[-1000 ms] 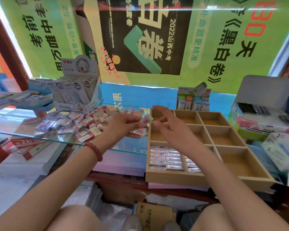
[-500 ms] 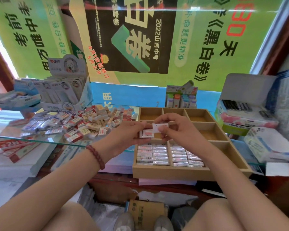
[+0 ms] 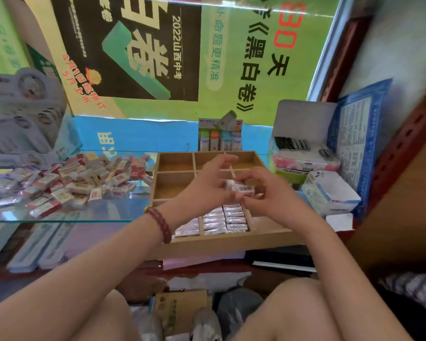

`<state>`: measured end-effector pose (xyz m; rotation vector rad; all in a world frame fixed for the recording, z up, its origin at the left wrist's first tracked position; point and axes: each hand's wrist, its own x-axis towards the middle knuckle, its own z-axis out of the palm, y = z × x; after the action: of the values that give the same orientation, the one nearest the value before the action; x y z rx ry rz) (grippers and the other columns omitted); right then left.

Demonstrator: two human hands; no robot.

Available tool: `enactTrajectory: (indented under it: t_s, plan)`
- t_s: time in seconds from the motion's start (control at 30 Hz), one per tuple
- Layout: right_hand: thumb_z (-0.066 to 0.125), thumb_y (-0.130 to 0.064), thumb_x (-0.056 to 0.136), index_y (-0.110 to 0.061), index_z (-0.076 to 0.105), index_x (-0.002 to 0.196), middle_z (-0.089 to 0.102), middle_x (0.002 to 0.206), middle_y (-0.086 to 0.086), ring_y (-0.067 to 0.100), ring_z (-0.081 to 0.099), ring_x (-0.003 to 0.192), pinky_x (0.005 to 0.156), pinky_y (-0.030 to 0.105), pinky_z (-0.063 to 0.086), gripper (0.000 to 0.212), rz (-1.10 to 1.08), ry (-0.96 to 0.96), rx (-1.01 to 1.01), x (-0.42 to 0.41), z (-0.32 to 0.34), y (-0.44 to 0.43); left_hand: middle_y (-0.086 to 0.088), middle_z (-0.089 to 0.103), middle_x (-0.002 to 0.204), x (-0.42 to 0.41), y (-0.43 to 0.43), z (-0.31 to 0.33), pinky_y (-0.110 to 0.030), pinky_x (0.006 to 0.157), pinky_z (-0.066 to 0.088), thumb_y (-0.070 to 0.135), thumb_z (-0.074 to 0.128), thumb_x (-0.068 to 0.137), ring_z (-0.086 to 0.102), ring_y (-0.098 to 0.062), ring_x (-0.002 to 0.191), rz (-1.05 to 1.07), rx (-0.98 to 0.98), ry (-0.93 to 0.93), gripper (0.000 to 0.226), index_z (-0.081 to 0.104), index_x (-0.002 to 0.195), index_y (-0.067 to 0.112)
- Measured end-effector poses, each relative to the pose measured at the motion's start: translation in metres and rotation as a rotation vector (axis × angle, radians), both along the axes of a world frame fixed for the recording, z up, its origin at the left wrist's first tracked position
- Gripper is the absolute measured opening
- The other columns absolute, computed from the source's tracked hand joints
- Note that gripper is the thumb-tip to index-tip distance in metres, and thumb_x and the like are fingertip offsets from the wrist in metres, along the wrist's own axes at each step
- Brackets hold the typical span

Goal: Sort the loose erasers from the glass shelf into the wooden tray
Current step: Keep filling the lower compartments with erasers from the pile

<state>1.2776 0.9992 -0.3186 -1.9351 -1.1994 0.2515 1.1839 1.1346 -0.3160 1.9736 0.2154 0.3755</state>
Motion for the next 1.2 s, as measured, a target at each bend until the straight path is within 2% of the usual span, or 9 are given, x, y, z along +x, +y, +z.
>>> enactTrajectory:
  t_s: [0.1,0.17,0.23,0.33,0.4,0.5,0.8,1.0,1.2]
  plan:
    - [0.072,-0.020,0.082,-0.033,0.057,0.100,0.057,0.096,-0.020,-0.002,0.056,0.085,0.073,0.018,0.047,0.027,-0.143,-0.091,-0.059,0.017,-0.005,-0.013,-0.002,0.020,0.141,0.012,-0.010,0.001,-0.012,0.079,0.051,0.006,0.074,0.076,0.048,-0.012,0.115,0.022,0.017,-0.051,0.074,0.032,0.135,0.022]
    - [0.074,-0.026,0.080,-0.034,0.059,0.098,0.057,0.094,-0.021,-0.002,0.055,0.084,0.075,0.023,0.048,0.024,-0.216,-0.181,-0.190,0.028,-0.009,-0.021,0.000,0.013,0.137,0.014,-0.013,0.005,-0.016,0.088,0.049,0.007,0.071,0.080,0.039,-0.009,0.119,0.032,0.097,-0.126,0.067,0.032,0.132,0.023]
    - [0.074,-0.031,0.079,-0.033,0.061,0.100,0.055,0.099,-0.016,0.005,0.055,0.090,0.081,0.030,0.049,0.025,-0.252,-0.238,-0.342,0.035,-0.014,-0.025,0.007,0.013,0.130,0.015,-0.013,0.007,-0.024,0.092,0.050,0.005,0.069,0.081,0.037,-0.006,0.117,0.016,0.157,-0.179,0.063,0.035,0.129,0.026]
    - [0.074,-0.034,0.079,-0.030,0.063,0.102,0.049,0.101,-0.010,0.009,0.054,0.090,0.077,0.026,0.047,0.027,-0.242,-0.278,-0.468,0.037,-0.018,-0.023,0.013,0.013,0.125,0.014,-0.013,0.003,-0.019,0.091,0.048,0.005,0.067,0.083,0.036,-0.001,0.115,-0.015,0.205,-0.193,0.056,0.037,0.122,0.032]
    - [0.074,-0.035,0.079,-0.029,0.064,0.100,0.049,0.094,-0.012,0.010,0.054,0.087,0.074,0.024,0.044,0.024,-0.229,-0.313,-0.485,0.036,-0.019,-0.018,0.011,0.016,0.127,0.014,-0.011,-0.002,-0.016,0.088,0.048,0.004,0.065,0.083,0.038,0.004,0.113,-0.035,0.233,-0.201,0.052,0.041,0.120,0.031]
    - [0.073,-0.038,0.080,-0.031,0.059,0.097,0.046,0.077,-0.017,0.008,0.050,0.082,0.085,0.028,0.035,0.023,-0.216,-0.403,-0.521,0.035,-0.021,-0.014,0.007,0.027,0.127,0.011,-0.003,-0.007,-0.014,0.088,0.047,0.004,0.062,0.085,0.046,0.001,0.111,-0.071,0.254,-0.180,0.040,0.051,0.114,0.028]
    - [0.076,-0.021,0.076,-0.026,0.049,0.093,0.055,0.087,-0.009,0.011,0.056,0.078,0.073,0.029,0.050,0.032,-0.176,-0.175,-0.420,0.027,-0.021,-0.011,0.016,0.041,0.118,-0.006,0.031,-0.017,-0.006,0.077,0.043,0.004,0.059,0.087,0.053,0.008,0.095,-0.067,0.296,-0.117,0.026,0.062,0.096,0.028]
    - [0.068,-0.015,0.081,-0.024,0.051,0.102,0.056,0.101,-0.005,0.017,0.057,0.093,0.087,0.037,0.046,0.028,-0.376,-0.452,-0.502,0.005,-0.001,-0.004,0.010,0.052,0.111,-0.034,0.066,-0.024,-0.008,0.075,0.044,-0.001,0.059,0.086,0.058,0.000,0.092,0.030,0.340,-0.089,0.031,0.063,0.087,0.029]
    - [0.059,-0.019,0.086,-0.027,0.057,0.090,0.057,0.082,-0.011,0.009,0.055,0.077,0.068,0.027,0.047,0.009,-0.147,-0.257,-0.240,-0.048,0.019,0.051,0.006,0.061,0.095,-0.086,0.128,-0.040,-0.027,0.080,0.048,0.017,0.057,0.078,0.059,-0.010,0.090,0.333,0.302,-0.088,0.028,0.062,0.082,0.044]
